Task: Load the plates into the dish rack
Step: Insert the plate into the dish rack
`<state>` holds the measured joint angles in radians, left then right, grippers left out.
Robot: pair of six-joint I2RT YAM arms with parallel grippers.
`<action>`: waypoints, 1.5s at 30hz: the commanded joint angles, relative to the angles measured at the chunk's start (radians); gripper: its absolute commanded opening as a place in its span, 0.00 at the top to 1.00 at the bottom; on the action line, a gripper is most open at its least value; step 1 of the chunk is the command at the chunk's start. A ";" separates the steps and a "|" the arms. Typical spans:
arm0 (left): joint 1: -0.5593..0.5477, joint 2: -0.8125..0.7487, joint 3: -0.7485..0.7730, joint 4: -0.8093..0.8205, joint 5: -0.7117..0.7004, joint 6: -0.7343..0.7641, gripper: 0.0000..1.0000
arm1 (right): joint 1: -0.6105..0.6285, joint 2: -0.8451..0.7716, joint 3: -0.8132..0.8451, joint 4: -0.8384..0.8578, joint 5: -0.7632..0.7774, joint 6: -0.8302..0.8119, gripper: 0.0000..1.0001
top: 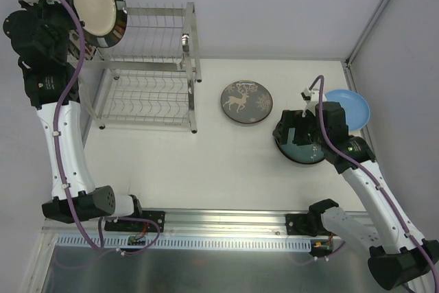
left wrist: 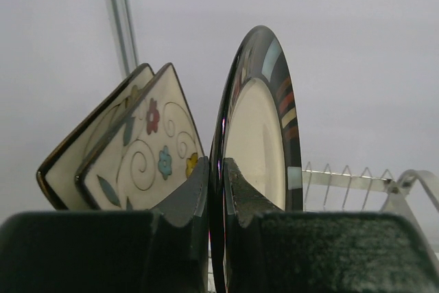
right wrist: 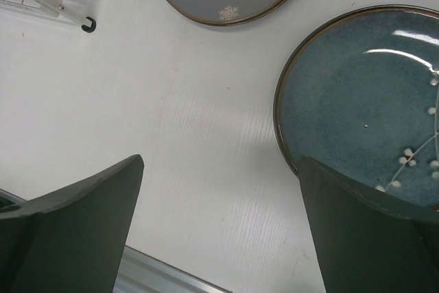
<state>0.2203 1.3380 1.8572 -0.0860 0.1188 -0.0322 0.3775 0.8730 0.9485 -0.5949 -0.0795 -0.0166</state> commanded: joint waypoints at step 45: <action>0.063 0.128 0.017 0.335 0.064 0.387 1.00 | 0.003 0.089 0.085 0.017 0.004 -0.060 0.00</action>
<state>0.2703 1.5185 1.8668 0.0242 0.1604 0.3096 0.3775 0.9699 0.9947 -0.5903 -0.0753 -0.0574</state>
